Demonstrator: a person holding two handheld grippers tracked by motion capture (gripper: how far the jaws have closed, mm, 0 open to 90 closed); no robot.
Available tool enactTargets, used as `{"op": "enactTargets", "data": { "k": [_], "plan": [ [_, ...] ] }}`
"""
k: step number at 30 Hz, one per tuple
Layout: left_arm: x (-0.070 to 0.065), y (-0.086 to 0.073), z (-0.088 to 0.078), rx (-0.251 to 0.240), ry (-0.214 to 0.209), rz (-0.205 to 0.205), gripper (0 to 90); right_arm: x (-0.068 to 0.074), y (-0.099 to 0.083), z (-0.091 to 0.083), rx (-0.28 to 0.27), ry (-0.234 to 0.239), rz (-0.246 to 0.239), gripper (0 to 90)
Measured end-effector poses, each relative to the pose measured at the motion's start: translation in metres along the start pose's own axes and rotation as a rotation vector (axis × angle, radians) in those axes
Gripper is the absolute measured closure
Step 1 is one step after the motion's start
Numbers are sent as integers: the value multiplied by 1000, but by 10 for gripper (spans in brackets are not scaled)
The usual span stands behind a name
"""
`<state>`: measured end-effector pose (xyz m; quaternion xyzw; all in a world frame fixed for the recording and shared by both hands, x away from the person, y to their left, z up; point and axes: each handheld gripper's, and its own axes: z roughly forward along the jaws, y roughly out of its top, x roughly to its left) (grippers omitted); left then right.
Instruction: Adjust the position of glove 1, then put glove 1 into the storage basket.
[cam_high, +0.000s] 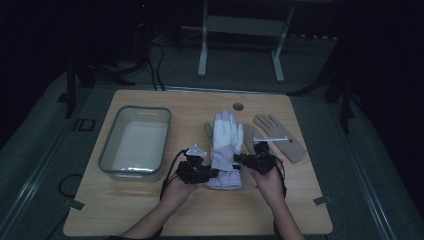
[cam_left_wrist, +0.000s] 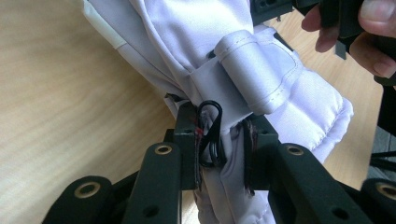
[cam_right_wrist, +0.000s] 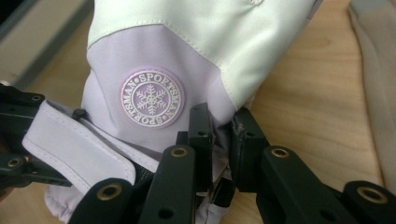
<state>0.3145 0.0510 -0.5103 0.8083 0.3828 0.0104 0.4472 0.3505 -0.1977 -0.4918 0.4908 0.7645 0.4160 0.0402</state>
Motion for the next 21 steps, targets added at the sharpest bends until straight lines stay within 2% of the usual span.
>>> {"op": "enactTargets", "data": {
  "k": [4,15,21],
  "plan": [
    [0,8,-8,-1,4,18,724,5,8,-6,-25,5,-7,805],
    [4,18,-21,-15,-11,18,729,14,20,-12,-48,14,-11,805],
    [8,26,-35,-12,-2,29,729,22,31,-12,-55,20,-37,805]
  ]
}}
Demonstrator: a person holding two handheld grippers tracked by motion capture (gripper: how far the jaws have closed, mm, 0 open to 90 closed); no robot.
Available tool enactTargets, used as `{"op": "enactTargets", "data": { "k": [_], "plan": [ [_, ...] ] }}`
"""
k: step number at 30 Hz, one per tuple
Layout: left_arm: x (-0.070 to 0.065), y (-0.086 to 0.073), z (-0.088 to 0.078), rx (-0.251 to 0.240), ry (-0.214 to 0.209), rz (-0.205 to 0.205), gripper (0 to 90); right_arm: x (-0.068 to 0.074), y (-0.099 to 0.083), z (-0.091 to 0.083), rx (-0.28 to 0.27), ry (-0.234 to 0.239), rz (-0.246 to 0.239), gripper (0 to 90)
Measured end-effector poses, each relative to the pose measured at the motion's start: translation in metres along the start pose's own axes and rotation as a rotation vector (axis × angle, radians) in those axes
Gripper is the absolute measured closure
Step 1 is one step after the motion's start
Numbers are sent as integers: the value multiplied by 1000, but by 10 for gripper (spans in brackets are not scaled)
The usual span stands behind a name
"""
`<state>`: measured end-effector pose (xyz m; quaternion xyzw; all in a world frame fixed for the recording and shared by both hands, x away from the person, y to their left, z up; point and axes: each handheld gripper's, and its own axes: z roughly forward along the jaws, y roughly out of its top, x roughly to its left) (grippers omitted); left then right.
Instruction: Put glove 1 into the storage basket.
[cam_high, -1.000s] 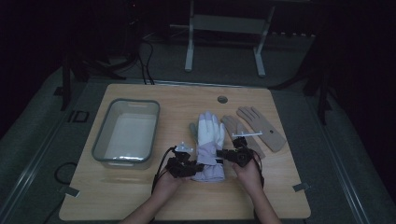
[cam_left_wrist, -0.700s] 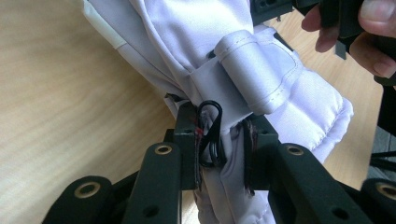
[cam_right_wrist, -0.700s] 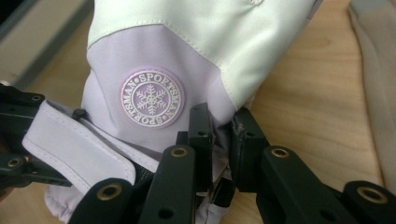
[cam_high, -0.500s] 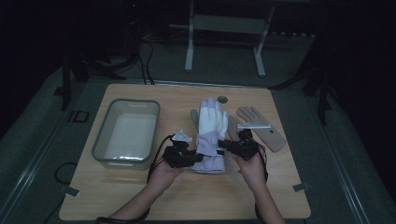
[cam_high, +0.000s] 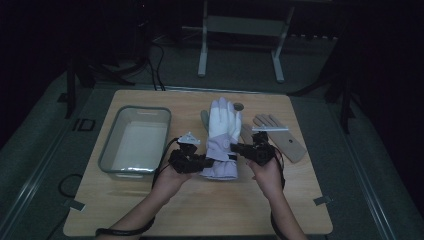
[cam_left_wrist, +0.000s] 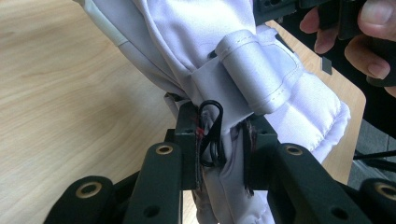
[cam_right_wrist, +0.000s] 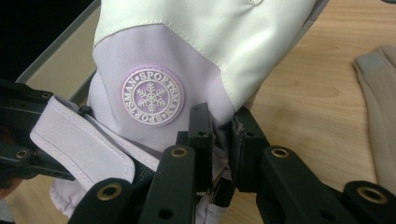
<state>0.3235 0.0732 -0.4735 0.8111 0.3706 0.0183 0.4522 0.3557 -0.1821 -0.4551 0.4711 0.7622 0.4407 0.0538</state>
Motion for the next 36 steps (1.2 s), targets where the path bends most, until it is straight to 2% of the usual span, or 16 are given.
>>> {"op": "enactTargets", "data": {
  "k": [3,7,17,21,28,29,30,32,36],
  "plan": [
    [2,2,-6,-4,7,-5,729,4,4,1,-5,3,-8,805],
    [8,6,-21,-14,36,-3,729,16,17,6,-15,5,-39,805],
    [26,4,-55,-14,49,-17,729,42,34,22,-27,46,-62,805],
    [35,1,-72,-10,66,-15,729,57,40,32,-21,62,-78,805],
    [57,-4,-108,-10,84,-35,729,85,58,53,-17,99,-102,805],
    [57,-4,-108,-10,84,-35,728,85,58,53,-17,99,-102,805],
    [63,-5,-118,-11,94,-37,728,91,61,57,-12,105,-111,805],
    [67,-6,-127,-8,107,-38,728,104,67,67,-10,115,-129,805],
    [80,-12,-147,-8,131,-52,729,121,76,83,-8,135,-133,805]
  ]
}}
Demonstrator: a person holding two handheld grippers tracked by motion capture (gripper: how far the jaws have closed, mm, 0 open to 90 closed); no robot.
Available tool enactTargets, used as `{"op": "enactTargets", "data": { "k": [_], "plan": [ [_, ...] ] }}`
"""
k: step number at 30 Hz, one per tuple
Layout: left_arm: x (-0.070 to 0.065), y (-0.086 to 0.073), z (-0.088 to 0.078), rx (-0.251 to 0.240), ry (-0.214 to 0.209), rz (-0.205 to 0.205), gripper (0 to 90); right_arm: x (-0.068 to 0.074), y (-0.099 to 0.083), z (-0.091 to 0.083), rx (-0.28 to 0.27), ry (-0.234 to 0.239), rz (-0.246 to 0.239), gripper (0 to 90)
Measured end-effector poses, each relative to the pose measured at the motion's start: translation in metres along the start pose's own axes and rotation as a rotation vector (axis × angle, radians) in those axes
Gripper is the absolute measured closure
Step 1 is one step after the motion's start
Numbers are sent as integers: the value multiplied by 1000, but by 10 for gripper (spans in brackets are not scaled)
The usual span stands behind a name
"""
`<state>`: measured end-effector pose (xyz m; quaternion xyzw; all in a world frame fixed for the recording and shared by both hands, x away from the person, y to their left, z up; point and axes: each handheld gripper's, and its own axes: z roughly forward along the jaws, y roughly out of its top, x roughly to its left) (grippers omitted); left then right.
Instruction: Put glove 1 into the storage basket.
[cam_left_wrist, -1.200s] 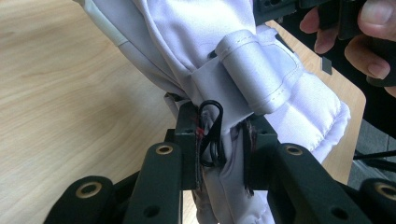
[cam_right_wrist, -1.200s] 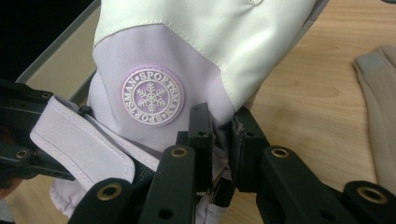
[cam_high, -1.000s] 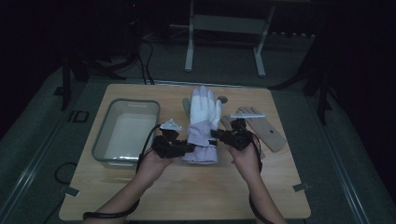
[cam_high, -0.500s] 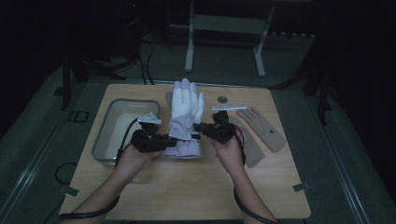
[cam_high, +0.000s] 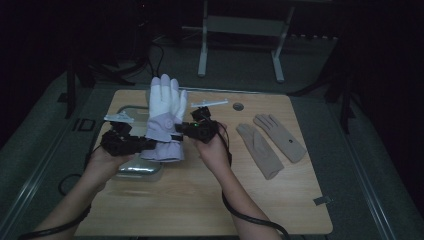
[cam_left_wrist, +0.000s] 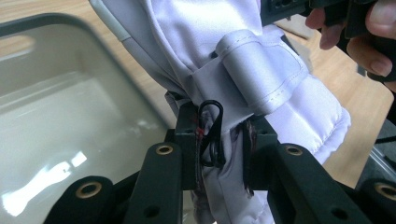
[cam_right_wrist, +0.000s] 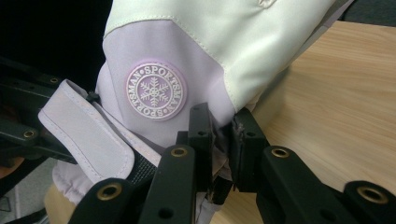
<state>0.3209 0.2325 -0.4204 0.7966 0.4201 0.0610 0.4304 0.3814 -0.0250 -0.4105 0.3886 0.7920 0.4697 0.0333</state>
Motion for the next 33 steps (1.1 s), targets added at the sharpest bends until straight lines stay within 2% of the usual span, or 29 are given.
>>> {"op": "enactTargets", "data": {
  "k": [5,7,8,10,13,17,22,28,33],
  "plan": [
    [23,-10,-20,9,25,-27,728,18,13,29,25,19,-21,805],
    [27,-12,-22,9,29,-33,729,21,15,35,31,22,-26,804],
    [34,-16,-26,19,33,-40,729,23,16,40,37,24,-28,805],
    [44,-22,-30,35,41,-51,729,30,18,58,56,38,-26,804],
    [54,-28,-30,48,40,-70,728,33,17,73,80,41,-26,805],
    [66,-41,-22,77,40,-104,728,34,10,90,108,35,-27,805],
    [76,-53,-5,125,33,-145,727,27,-4,110,161,18,-14,804],
    [81,-60,10,207,32,-168,726,21,-17,126,239,-4,2,804],
    [84,-64,16,240,36,-191,719,21,-22,135,295,-26,-5,801]
  ]
}}
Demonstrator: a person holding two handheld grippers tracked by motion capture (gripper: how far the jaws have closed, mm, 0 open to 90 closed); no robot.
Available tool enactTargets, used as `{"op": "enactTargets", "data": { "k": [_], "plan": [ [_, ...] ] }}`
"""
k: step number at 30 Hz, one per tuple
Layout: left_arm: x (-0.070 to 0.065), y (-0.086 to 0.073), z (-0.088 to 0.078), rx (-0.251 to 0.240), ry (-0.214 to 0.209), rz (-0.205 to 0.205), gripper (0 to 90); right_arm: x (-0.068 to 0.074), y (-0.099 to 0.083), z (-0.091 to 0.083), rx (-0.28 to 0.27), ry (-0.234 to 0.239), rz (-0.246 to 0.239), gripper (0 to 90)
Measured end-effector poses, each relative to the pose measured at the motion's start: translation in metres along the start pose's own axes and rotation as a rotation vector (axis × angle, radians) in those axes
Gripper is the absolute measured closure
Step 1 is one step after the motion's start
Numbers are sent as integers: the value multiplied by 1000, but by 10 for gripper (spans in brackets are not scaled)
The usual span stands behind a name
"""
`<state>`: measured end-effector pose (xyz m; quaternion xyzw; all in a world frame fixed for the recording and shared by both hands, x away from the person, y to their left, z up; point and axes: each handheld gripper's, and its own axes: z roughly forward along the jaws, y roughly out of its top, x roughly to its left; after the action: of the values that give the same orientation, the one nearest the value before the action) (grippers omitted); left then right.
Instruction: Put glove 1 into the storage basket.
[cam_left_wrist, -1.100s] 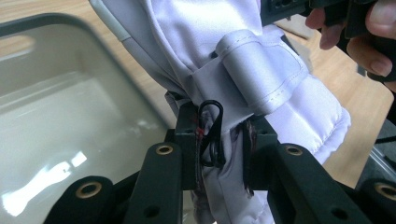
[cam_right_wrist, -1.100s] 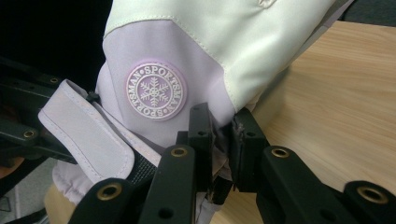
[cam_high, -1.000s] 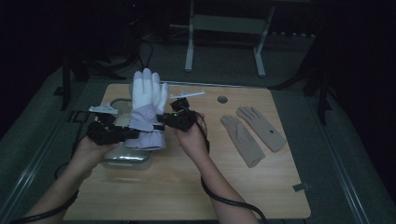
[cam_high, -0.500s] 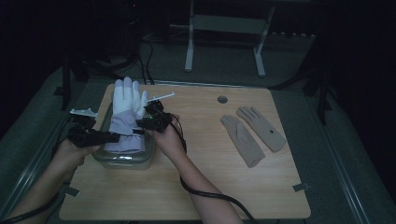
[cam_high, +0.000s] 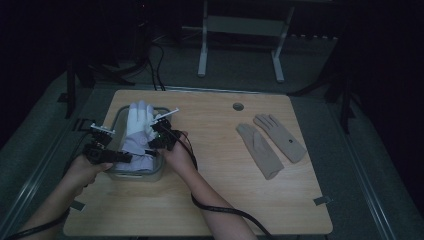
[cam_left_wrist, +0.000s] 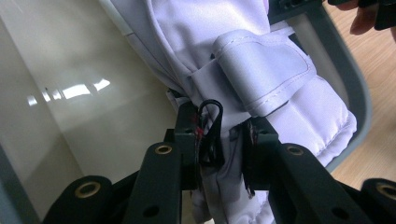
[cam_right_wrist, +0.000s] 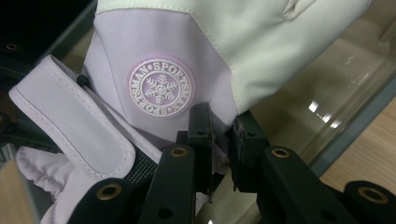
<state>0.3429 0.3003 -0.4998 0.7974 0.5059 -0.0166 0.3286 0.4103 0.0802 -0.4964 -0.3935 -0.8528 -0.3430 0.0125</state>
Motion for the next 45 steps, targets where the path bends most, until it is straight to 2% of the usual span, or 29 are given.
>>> {"op": "enactTargets", "data": {
  "k": [8,13,15,16,17,18,20,22,24,27,31,33,36,39,41,43,45],
  "plan": [
    [-2,1,9,57,29,0,651,4,0,8,51,-44,-29,797],
    [-7,3,15,112,92,47,600,8,2,14,88,-71,-43,769],
    [-9,3,17,120,111,45,600,10,2,16,98,-79,-62,713],
    [-9,3,18,122,114,43,600,11,2,15,96,-79,-83,648],
    [-9,3,18,127,126,44,600,12,2,15,95,-74,-91,622],
    [-10,4,19,138,144,56,598,13,3,13,91,-77,-105,594],
    [-13,4,22,147,178,68,585,12,5,8,79,-74,-109,514],
    [-14,4,24,147,188,70,573,9,5,2,48,-54,-114,465],
    [-14,4,23,132,184,63,556,4,5,-7,3,-40,-111,425],
    [-15,2,18,100,169,49,522,-1,4,-17,-37,-8,-101,365],
    [-20,-3,9,36,196,55,440,-4,3,-30,-46,15,-133,251],
    [-21,-5,1,-7,181,45,436,-5,2,-35,-45,29,-131,214],
    [-27,-7,-8,-73,184,38,398,-9,-1,-42,-60,29,-139,205],
    [-39,-6,-12,-106,189,60,395,-14,-5,-49,-80,30,-141,189],
    [-46,-4,-13,-130,172,67,395,-17,-8,-53,-94,17,-151,181],
    [-54,-2,-15,-168,186,84,396,-20,-10,-58,-104,15,-151,179],
    [-58,0,-16,-187,170,85,396,-23,-13,-63,-116,16,-147,179]
  ]
}}
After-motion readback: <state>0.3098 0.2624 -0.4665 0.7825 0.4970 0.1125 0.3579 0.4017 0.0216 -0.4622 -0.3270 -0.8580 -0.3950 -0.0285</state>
